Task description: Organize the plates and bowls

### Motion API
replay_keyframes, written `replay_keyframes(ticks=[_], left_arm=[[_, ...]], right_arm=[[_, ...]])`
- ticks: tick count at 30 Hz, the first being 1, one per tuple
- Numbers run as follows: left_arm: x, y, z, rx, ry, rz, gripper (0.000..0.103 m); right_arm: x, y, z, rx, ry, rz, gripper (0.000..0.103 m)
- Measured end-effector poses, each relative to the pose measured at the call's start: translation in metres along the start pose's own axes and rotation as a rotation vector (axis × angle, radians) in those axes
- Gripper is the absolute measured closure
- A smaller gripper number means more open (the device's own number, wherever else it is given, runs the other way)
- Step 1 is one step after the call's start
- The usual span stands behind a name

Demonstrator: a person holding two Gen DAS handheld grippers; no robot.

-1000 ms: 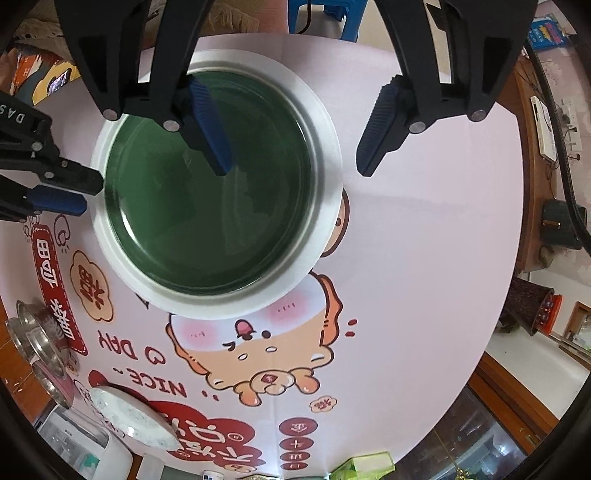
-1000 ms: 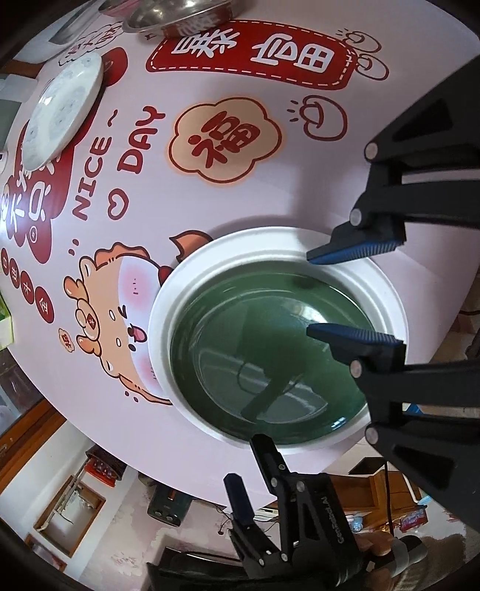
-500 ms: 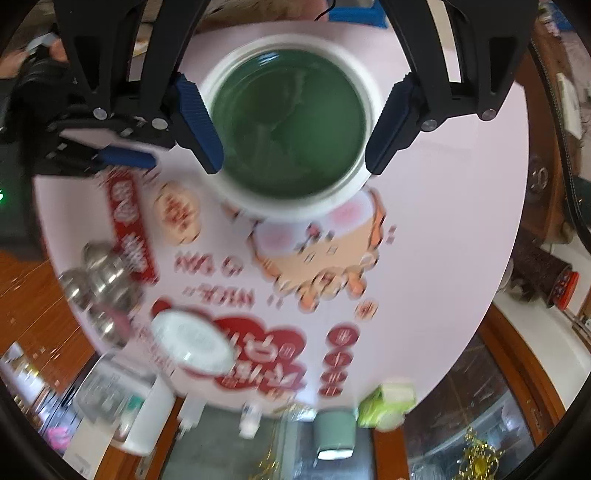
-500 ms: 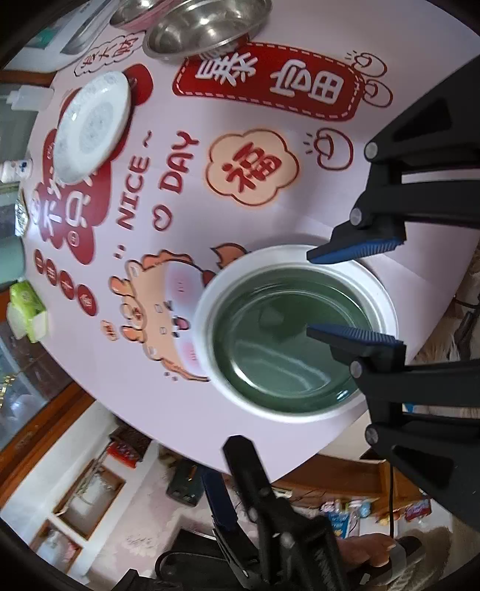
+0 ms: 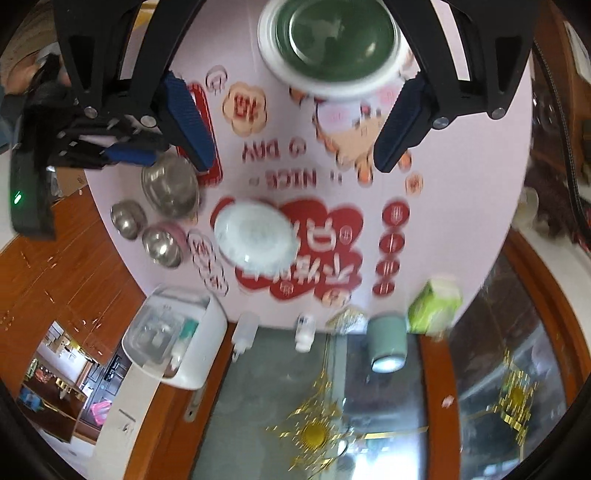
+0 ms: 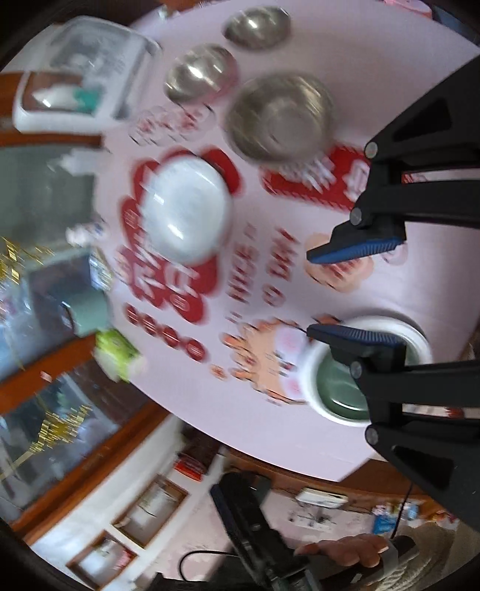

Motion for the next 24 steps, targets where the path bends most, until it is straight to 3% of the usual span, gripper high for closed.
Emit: replay_keyframes(ticks=[6, 12, 16, 24], left_arm=[[-0.06, -0.039, -0.026, -0.021, -0.036, -0.03, 0.016], [-0.102, -0.116, -0.033, -0.041, -0.021, 0.027, 0.016], [-0.115, -0.184, -0.031, -0.061, -0.002, 0.105, 0.016], [-0.104, -0.289, -0.013, -0.143, 0.02, 0.241, 0.016]], right_arm=[[-0.068, 0.009, -0.065, 0.105, -0.075, -0.065, 0.069], [-0.118, -0.029, -0.121, 0.108, -0.145, -0.053, 0.069], [-0.126, -0.073, -0.15, 0.121, -0.189, 0.008, 0.069], [-0.11, -0.151, -0.184, 0.1, -0.273, 0.132, 0.069]])
Point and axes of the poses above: each gripper's, at about its wrist camera, not at the fingertips, and y roughly against the way its jaws point, z to its left, x to its underside, the point moved 5 cm from there along -y, roughly the way its jaws point, and after that the axes turned 9 degrees about y, right-handed, at the moved point
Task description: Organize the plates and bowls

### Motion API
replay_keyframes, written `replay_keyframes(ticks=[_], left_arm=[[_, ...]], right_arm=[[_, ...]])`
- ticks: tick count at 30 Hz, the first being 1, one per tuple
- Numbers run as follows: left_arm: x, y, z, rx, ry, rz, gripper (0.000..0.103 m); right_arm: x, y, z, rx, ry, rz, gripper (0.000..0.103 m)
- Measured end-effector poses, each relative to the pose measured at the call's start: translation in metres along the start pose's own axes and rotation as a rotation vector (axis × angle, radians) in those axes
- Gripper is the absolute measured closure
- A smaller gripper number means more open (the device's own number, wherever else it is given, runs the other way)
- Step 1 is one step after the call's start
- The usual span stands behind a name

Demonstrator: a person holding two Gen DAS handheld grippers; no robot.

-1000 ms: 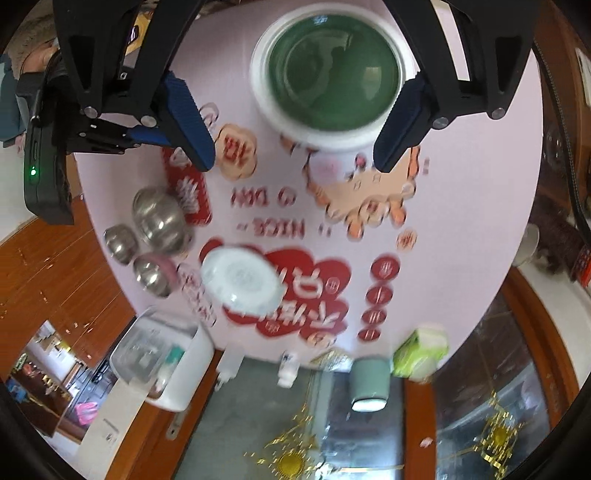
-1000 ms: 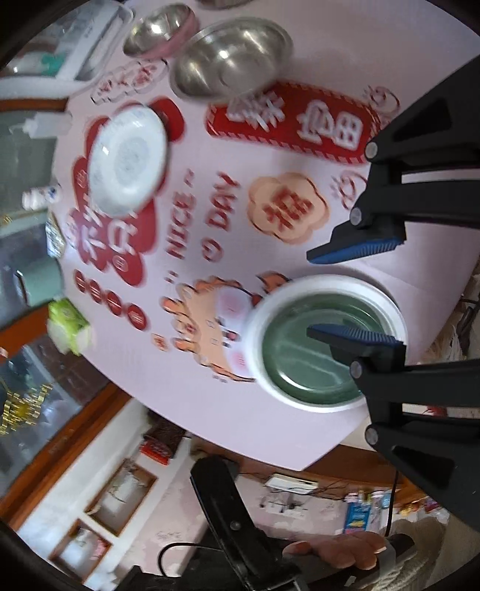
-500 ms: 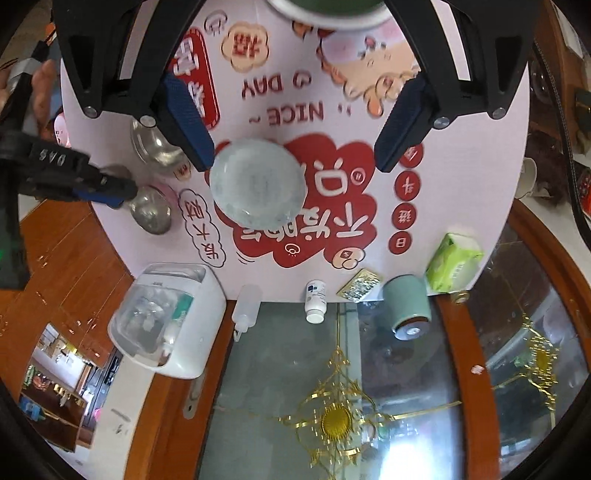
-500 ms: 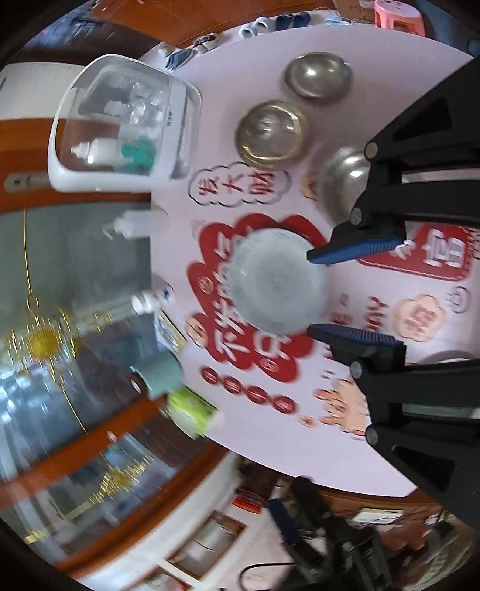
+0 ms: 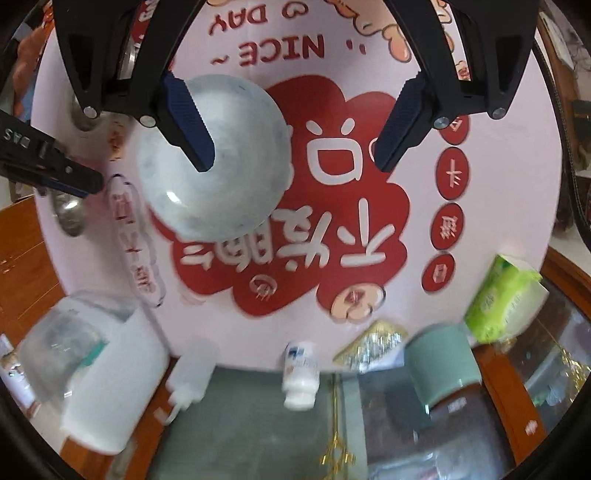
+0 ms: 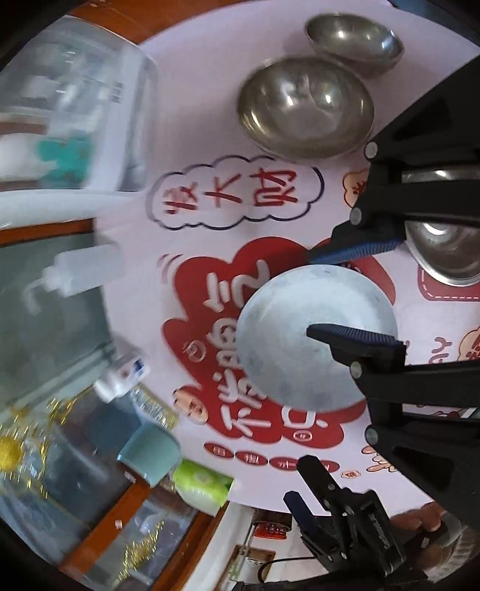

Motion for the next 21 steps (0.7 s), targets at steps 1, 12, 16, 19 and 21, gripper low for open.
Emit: replay_keyframes(ticks=[1, 12, 16, 19, 21], left_arm=[[-0.001, -0.013, 0.003, -0.012, 0.007, 0.018, 0.016], [0.005, -0.075, 0.012, -0.041, -0.008, 0.105, 0.019], [0.009, -0.086, 0.011, -0.02, -0.011, 0.148, 0.033], [0.012, -0.092, 0.012, 0.002, -0.001, 0.177, 0.042], [0.015, -0.095, 0.012, 0.005, -0.005, 0.198, 0.05]], right_arm=[[0.002, -0.007, -0.001, -0.003, -0.007, 0.015, 0.069], [0.014, -0.057, -0.01, 0.002, -0.067, 0.103, 0.069], [0.017, -0.064, -0.013, 0.026, -0.074, 0.124, 0.069], [0.019, -0.068, -0.013, 0.016, -0.081, 0.133, 0.069], [0.02, -0.072, -0.013, 0.024, -0.086, 0.141, 0.069]])
Point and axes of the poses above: each gripper's, at about its wrist camera, not at the fingertips, and y roughly against the way its jaws point, z to its left, x to its underside, the point moved 5 cm from there along -y, roughly the way its jaws point, and after that the axes turned 9 degrees about y, right-handed, at the moved point
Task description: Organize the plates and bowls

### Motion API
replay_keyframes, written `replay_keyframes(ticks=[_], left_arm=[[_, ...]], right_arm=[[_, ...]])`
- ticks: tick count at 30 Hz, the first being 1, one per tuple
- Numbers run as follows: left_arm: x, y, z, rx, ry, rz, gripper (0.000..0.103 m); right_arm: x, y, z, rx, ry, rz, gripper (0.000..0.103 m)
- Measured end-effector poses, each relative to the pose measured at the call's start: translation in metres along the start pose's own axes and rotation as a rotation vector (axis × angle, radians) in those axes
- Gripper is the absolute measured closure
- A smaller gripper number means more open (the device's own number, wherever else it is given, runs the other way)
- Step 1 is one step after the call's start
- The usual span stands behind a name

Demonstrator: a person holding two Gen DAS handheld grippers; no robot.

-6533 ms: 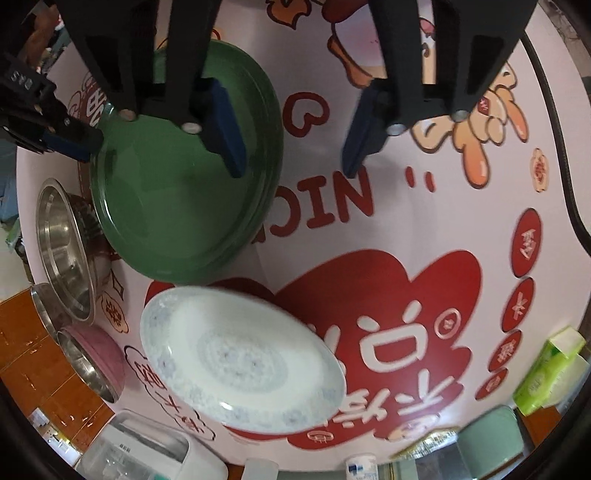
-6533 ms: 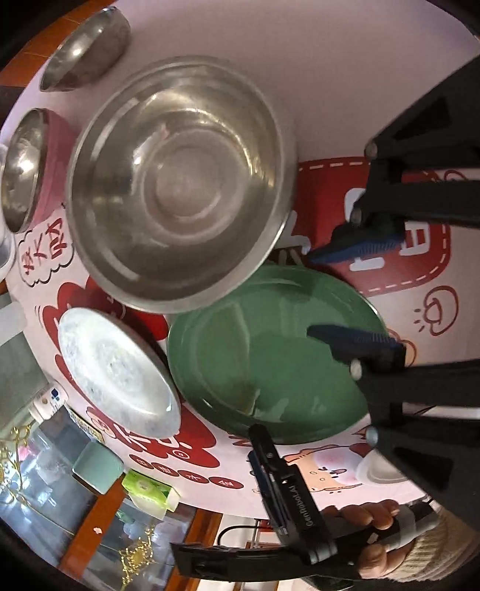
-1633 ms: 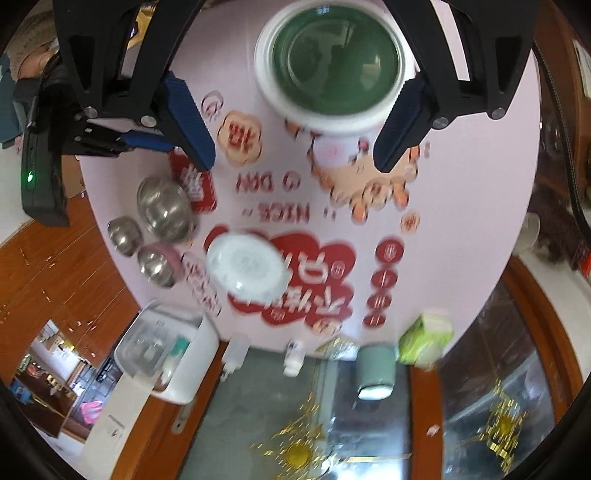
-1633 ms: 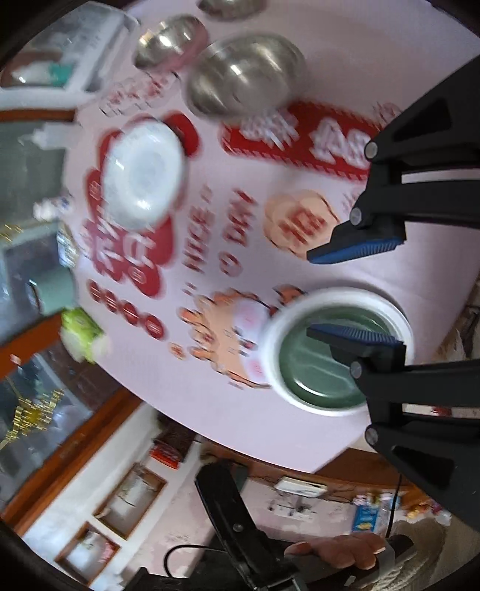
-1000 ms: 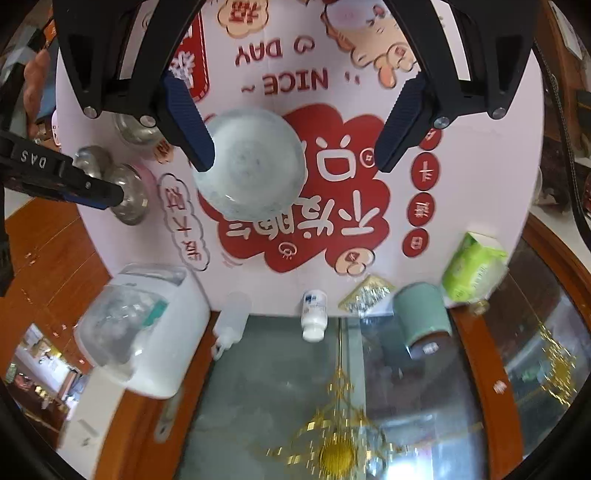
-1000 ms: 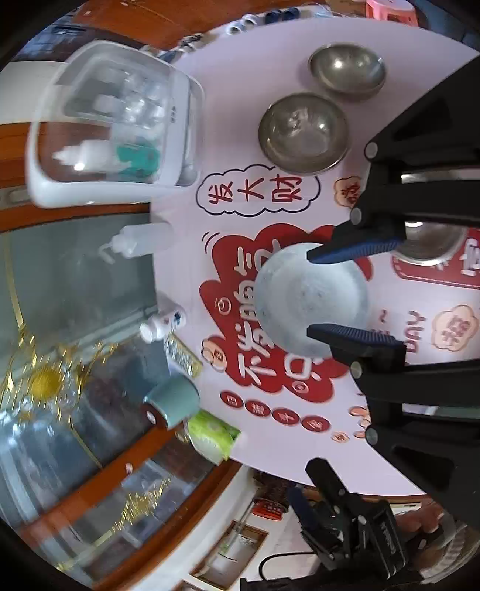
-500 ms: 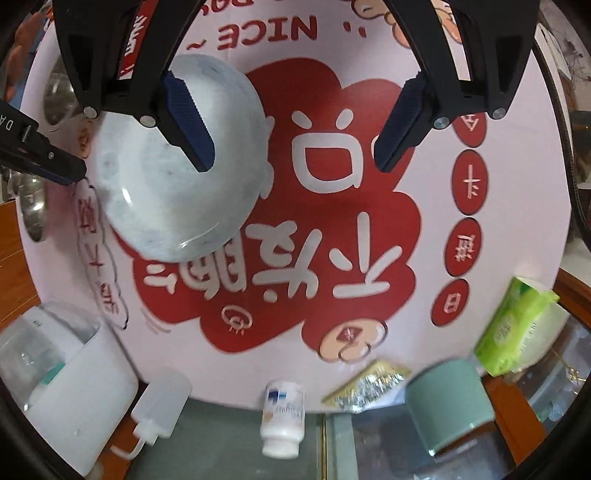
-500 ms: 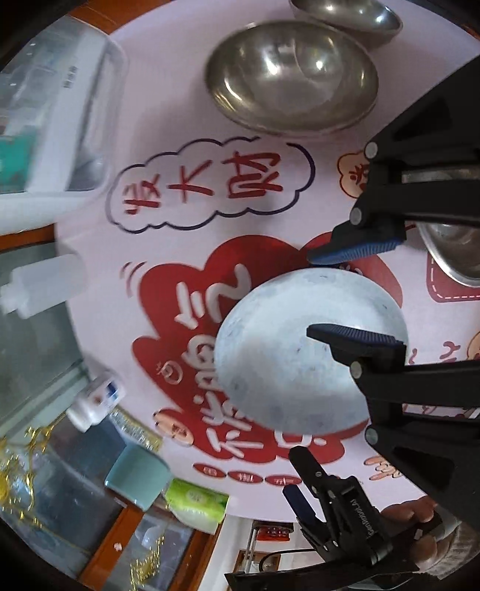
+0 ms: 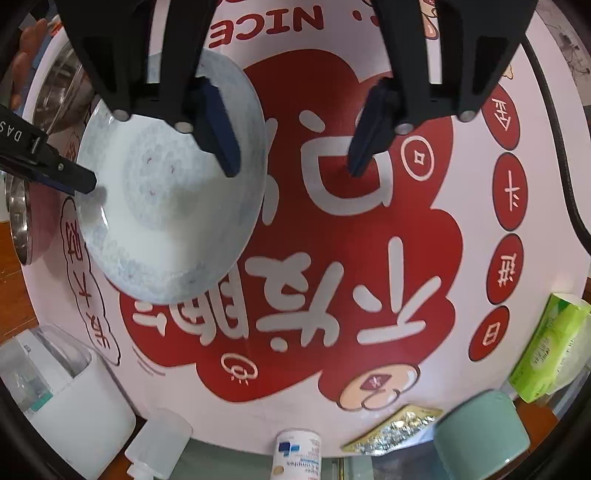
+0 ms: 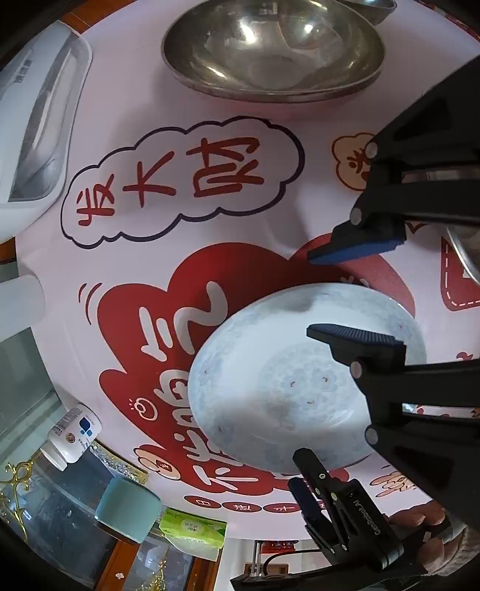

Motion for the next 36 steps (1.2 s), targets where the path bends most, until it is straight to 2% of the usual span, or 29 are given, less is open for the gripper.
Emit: replay_keyframes(ticks=[3, 8, 13, 16, 29, 36], left_arm=[[0.003, -0.003, -0.001, 0.037, 0.008, 0.027, 0.059], [0.008, -0.005, -0.007, 0.083, 0.01, 0.054, 0.077], [0.012, -0.005, -0.018, 0.101, 0.007, 0.058, 0.088], [0.013, -0.004, -0.02, 0.097, 0.013, 0.057, 0.089], [0.017, 0.003, -0.009, 0.096, 0.013, 0.046, 0.093], [0.028, 0.02, 0.0, 0.086, 0.014, 0.033, 0.093]], right_arm=[[0.001, -0.001, -0.001, -0.002, -0.005, 0.002, 0.07], [0.003, -0.005, -0.001, -0.014, -0.011, 0.012, 0.082], [0.006, -0.004, -0.003, -0.038, -0.015, 0.002, 0.089], [0.009, -0.002, -0.003, -0.049, -0.013, -0.003, 0.096], [0.017, 0.0, 0.004, -0.064, 0.001, -0.01, 0.096], [0.025, 0.015, 0.013, -0.071, 0.017, -0.028, 0.097]])
Point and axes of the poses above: each gripper's, at about its wrist camera, not at the fingertips, and y roughly against the way its jaws point, z to its left, x to its underside, the point moved 5 cm from there along -y, roughly the way its jaws point, and after that the axes turned 9 degrees about y, right-handed, at the moved point
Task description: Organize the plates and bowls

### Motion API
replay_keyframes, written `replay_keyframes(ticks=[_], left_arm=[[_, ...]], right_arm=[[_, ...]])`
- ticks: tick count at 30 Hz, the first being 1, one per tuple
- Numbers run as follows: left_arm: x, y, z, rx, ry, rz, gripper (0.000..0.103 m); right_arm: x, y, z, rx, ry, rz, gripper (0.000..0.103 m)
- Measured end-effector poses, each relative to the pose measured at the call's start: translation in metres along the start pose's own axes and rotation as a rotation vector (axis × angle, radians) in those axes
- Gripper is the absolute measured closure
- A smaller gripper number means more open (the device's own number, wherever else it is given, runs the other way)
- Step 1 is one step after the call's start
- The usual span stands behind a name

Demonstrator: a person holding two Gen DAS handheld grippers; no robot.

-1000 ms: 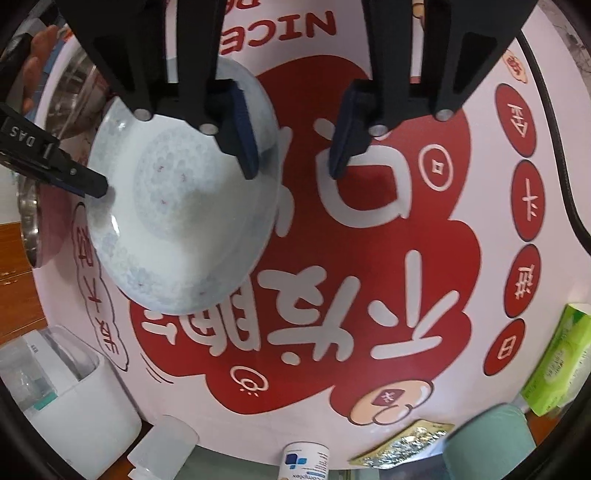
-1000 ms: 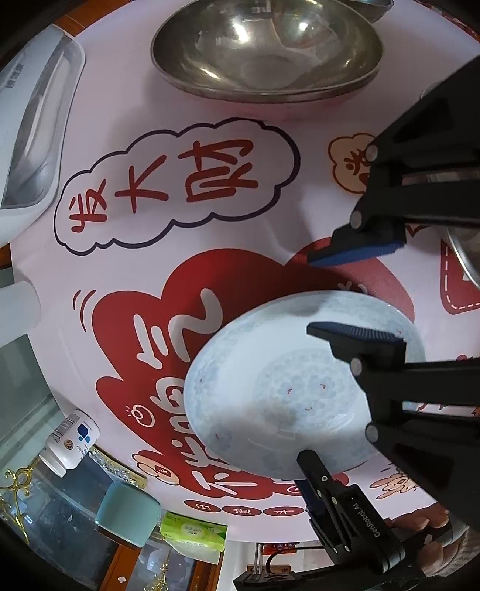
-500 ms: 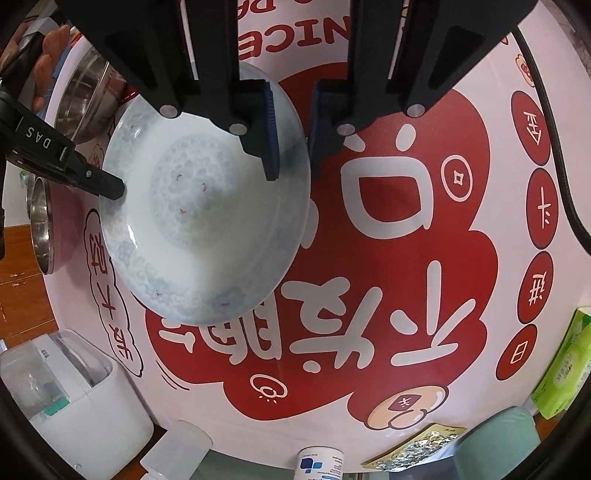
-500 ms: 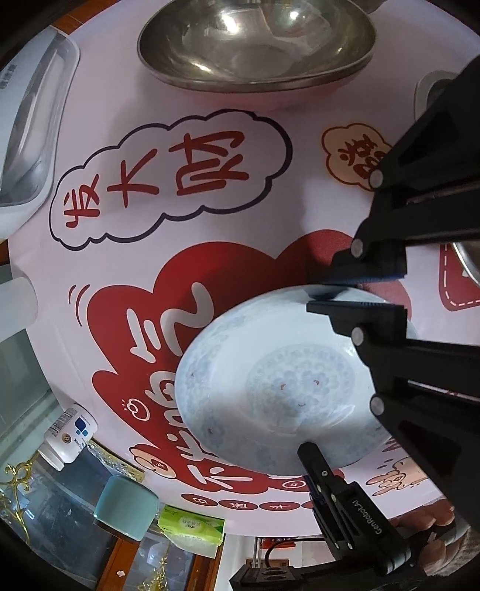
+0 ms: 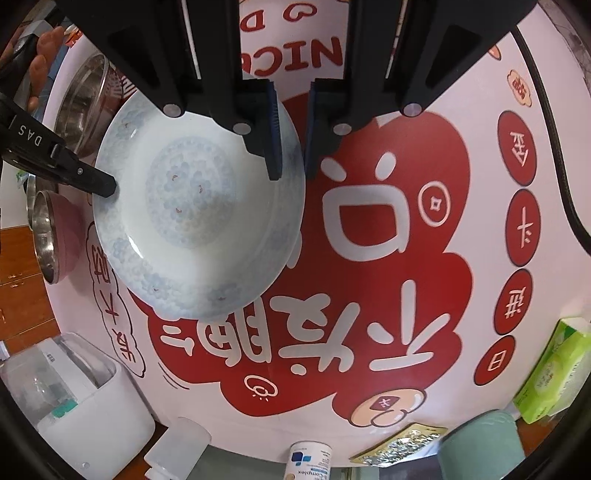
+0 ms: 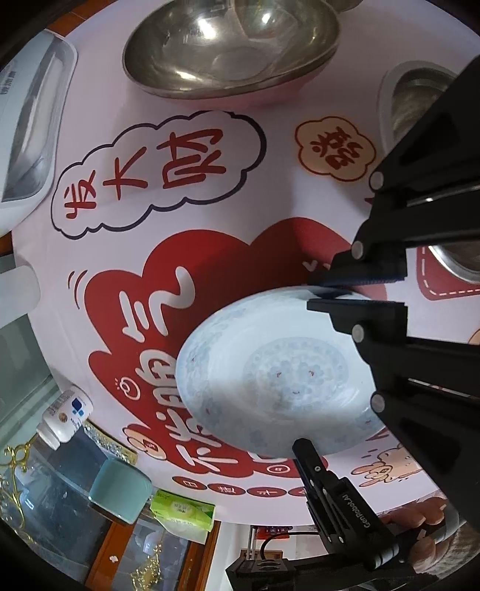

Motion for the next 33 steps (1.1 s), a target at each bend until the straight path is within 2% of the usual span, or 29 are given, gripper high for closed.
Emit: replay_keyframes(ticks=[3, 4, 5, 8, 11, 16, 18, 21, 22, 23, 25, 31, 33], left_arm=[[0.008, 0.014, -0.001, 0.009, -0.022, -0.016, 0.096], [0.011, 0.021, -0.006, 0.076, -0.029, -0.008, 0.1], [0.014, 0.029, -0.011, 0.104, -0.038, -0.012, 0.1], [0.024, 0.05, -0.034, 0.104, -0.12, -0.081, 0.099], [0.027, 0.05, -0.04, 0.081, -0.118, -0.088, 0.099], [0.015, 0.037, -0.008, -0.025, -0.049, -0.103, 0.096], [0.007, 0.032, 0.013, -0.045, -0.008, -0.096, 0.092], [-0.002, 0.025, 0.04, -0.075, 0.05, -0.09, 0.074], [-0.004, 0.022, 0.045, -0.063, 0.066, -0.084, 0.064], [-0.004, 0.02, 0.051, -0.048, 0.073, -0.08, 0.061], [-0.006, 0.017, 0.055, -0.012, 0.084, -0.072, 0.061], [-0.007, 0.008, 0.049, 0.011, 0.058, -0.043, 0.062], [-0.009, 0.001, 0.044, 0.034, 0.041, -0.022, 0.073]], right_arm=[[0.006, 0.009, 0.006, -0.015, 0.013, -0.012, 0.097], [0.007, 0.013, 0.01, -0.032, 0.02, -0.02, 0.097], [0.009, 0.015, 0.013, -0.044, 0.028, -0.025, 0.097], [0.014, 0.019, 0.028, -0.021, 0.051, -0.025, 0.097], [0.019, 0.007, 0.035, 0.0, 0.067, 0.001, 0.097], [0.028, -0.006, 0.026, -0.022, 0.022, 0.021, 0.097], [0.03, -0.009, 0.025, -0.031, 0.015, 0.025, 0.097], [0.032, -0.013, 0.025, -0.029, 0.014, 0.029, 0.097], [0.032, -0.013, 0.024, -0.03, 0.013, 0.029, 0.097], [0.032, -0.014, 0.023, -0.031, 0.011, 0.03, 0.097], [0.031, -0.015, 0.022, -0.035, 0.009, 0.03, 0.097], [0.029, -0.019, 0.017, -0.036, 0.002, 0.036, 0.097], [0.028, -0.019, 0.016, -0.039, 0.002, 0.033, 0.097]])
Point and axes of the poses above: each gripper's, at about its wrist camera, not at the fingertips, and y roughly against the way its jaws point, z to its left, x to its underside, the point moved 5 cm from there along -y, roughly the way its jaws point, and after that the axes turned 9 degrees about y, right-handed, at the moved point
